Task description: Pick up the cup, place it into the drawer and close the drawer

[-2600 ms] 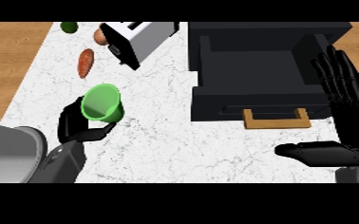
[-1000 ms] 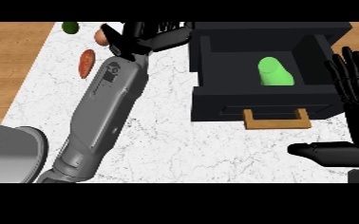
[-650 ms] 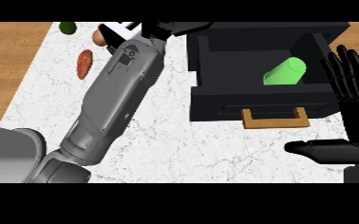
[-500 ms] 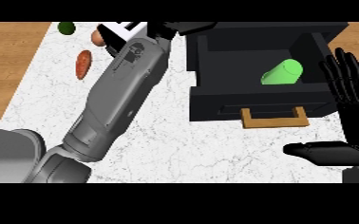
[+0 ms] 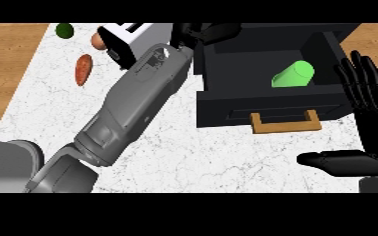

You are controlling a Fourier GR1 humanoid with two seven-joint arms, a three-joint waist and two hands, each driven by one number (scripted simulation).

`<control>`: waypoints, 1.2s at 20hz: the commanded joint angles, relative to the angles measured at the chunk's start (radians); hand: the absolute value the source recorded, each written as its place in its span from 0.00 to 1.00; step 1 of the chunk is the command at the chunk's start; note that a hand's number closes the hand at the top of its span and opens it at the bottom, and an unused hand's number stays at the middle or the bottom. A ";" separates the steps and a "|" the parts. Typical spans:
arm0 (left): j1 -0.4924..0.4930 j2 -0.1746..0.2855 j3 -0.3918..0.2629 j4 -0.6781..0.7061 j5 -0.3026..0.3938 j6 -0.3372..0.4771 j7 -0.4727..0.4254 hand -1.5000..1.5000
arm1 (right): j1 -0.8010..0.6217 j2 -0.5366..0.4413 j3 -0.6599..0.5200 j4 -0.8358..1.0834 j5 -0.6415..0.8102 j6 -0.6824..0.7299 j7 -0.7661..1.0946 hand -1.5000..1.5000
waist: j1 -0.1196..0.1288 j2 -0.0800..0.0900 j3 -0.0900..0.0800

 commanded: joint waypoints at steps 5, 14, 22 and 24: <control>-0.013 0.000 -0.187 0.088 0.068 0.077 0.027 1.00 | -0.042 -0.006 0.007 -0.028 0.000 -0.016 0.071 0.00 | -0.022 0.005 0.000; 0.004 0.000 -0.387 0.084 0.093 0.120 0.119 0.00 | -0.044 -0.035 -0.032 0.043 -0.040 0.036 -0.003 0.00 | -0.029 0.007 0.001; 0.018 0.000 -0.394 0.022 0.161 0.213 -0.007 0.00 | -0.052 -0.026 -0.041 0.070 -0.150 0.101 -0.021 0.00 | -0.031 0.010 0.000; -0.042 0.000 -0.374 0.017 0.180 0.221 0.006 0.00 | -0.036 0.015 0.022 -0.008 -0.182 0.110 0.035 0.00 | -0.035 0.006 0.000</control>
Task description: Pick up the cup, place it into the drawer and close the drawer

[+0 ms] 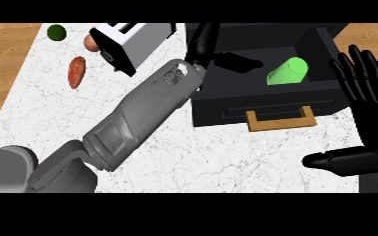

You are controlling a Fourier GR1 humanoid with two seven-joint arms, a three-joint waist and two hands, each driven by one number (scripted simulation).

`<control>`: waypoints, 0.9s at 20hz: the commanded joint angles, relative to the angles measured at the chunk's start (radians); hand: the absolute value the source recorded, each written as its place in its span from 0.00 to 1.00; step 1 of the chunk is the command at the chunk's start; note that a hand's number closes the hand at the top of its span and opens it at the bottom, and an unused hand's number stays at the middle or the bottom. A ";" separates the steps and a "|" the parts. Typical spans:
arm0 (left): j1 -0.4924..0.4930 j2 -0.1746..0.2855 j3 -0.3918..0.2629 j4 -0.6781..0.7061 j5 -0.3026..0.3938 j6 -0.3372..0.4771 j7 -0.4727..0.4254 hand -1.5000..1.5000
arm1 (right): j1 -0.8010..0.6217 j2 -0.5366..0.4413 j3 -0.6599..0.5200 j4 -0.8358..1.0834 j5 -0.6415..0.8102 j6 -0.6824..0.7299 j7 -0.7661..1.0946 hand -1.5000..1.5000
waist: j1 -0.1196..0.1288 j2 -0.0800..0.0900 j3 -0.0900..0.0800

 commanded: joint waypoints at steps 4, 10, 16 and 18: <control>-0.024 0.000 0.035 -0.076 0.068 0.033 -0.064 0.00 | -0.011 -0.068 -0.023 -0.045 -0.130 0.096 0.074 1.00 | 0.031 -0.009 -0.001; -0.023 0.028 0.114 -0.106 0.066 0.002 -0.024 0.00 | 0.096 -0.140 0.022 -0.136 0.009 0.173 0.034 1.00 | 0.075 -0.021 -0.001; 0.070 0.112 0.147 -0.253 0.059 0.008 0.018 0.00 | 0.120 -0.133 0.102 -0.193 0.196 0.131 0.076 1.00 | 0.098 -0.025 -0.002; 0.129 0.168 0.150 -0.298 0.049 -0.036 0.031 0.00 | 0.125 -0.121 0.107 -0.160 0.262 0.110 0.039 1.00 | 0.098 -0.022 -0.001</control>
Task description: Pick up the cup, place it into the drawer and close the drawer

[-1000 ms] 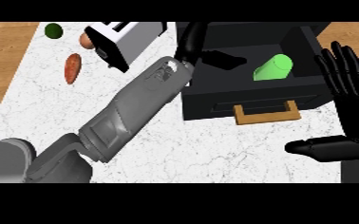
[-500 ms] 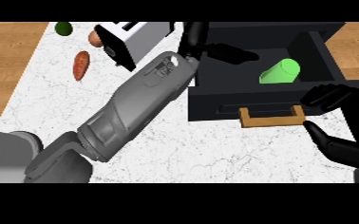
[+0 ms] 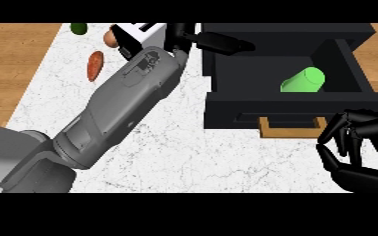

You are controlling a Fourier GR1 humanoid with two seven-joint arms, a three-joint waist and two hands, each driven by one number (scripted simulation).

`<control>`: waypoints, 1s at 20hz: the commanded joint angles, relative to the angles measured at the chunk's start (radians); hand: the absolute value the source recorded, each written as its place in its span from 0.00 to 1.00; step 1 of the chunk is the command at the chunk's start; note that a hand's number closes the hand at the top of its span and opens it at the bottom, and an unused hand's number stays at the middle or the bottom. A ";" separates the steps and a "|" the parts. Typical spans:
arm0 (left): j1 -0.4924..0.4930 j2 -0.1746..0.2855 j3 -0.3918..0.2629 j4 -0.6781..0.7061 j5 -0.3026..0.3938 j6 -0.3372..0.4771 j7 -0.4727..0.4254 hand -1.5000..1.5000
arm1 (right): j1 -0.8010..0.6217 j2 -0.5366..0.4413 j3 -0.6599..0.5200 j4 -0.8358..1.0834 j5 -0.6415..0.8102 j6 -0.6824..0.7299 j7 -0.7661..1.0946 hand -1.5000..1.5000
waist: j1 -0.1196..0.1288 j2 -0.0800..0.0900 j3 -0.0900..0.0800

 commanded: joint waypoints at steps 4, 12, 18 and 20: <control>0.160 0.159 0.040 -0.242 0.000 -0.035 0.077 0.00 | 0.015 0.023 0.067 0.025 0.206 -0.063 -0.003 1.00 | 0.024 -0.003 0.000; 0.327 0.281 0.105 -0.426 0.009 -0.076 0.112 0.00 | -0.097 0.047 0.230 0.201 0.530 -0.189 -0.077 1.00 | 0.030 0.002 0.000; 0.450 0.323 0.113 -0.517 0.004 -0.086 0.100 0.00 | -0.170 0.038 0.368 0.435 0.802 -0.304 -0.137 1.00 | 0.049 0.005 0.001; 0.534 0.365 0.140 -0.550 0.025 -0.154 0.064 0.00 | -0.217 -0.001 0.335 0.533 0.830 -0.324 -0.177 1.00 | 0.051 0.008 0.001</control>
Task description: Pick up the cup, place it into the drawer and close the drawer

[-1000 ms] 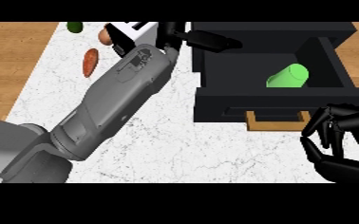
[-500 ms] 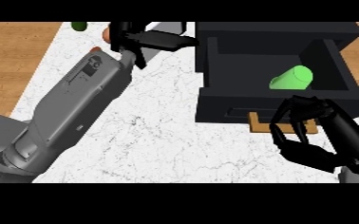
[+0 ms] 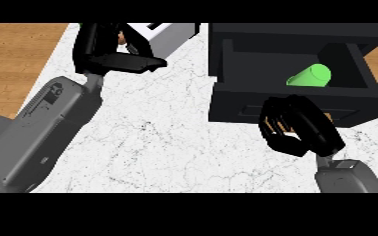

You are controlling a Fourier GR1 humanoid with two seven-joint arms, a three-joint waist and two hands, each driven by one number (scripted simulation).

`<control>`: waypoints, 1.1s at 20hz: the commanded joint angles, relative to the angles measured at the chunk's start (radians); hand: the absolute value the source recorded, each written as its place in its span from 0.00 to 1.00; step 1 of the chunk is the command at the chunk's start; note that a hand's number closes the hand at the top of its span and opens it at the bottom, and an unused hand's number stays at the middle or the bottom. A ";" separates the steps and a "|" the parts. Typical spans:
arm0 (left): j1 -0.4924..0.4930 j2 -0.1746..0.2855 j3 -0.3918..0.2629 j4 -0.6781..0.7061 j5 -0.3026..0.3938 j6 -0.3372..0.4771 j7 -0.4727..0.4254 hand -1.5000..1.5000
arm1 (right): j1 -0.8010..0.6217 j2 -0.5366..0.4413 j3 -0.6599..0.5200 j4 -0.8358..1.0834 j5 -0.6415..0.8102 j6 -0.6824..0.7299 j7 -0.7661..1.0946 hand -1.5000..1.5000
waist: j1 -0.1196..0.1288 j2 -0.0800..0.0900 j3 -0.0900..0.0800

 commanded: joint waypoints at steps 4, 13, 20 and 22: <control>0.167 0.091 0.063 -0.097 0.017 -0.076 -0.028 0.00 | -0.176 0.066 0.085 0.391 0.241 -0.181 -0.055 1.00 | 0.005 0.007 0.001; 0.351 0.143 0.159 -0.175 0.006 -0.184 -0.074 0.00 | -0.462 0.098 -0.063 0.896 0.206 -0.274 -0.246 1.00 | -0.019 0.006 0.001; 0.361 0.135 0.156 -0.183 0.004 -0.218 -0.080 0.00 | -0.685 0.057 -0.170 1.240 0.187 -0.297 -0.314 1.00 | 0.020 0.024 0.002; 0.340 0.174 0.183 -0.208 0.036 -0.249 -0.029 0.00 | -0.700 0.050 -0.191 1.298 0.183 -0.327 -0.330 1.00 | 0.032 0.028 0.003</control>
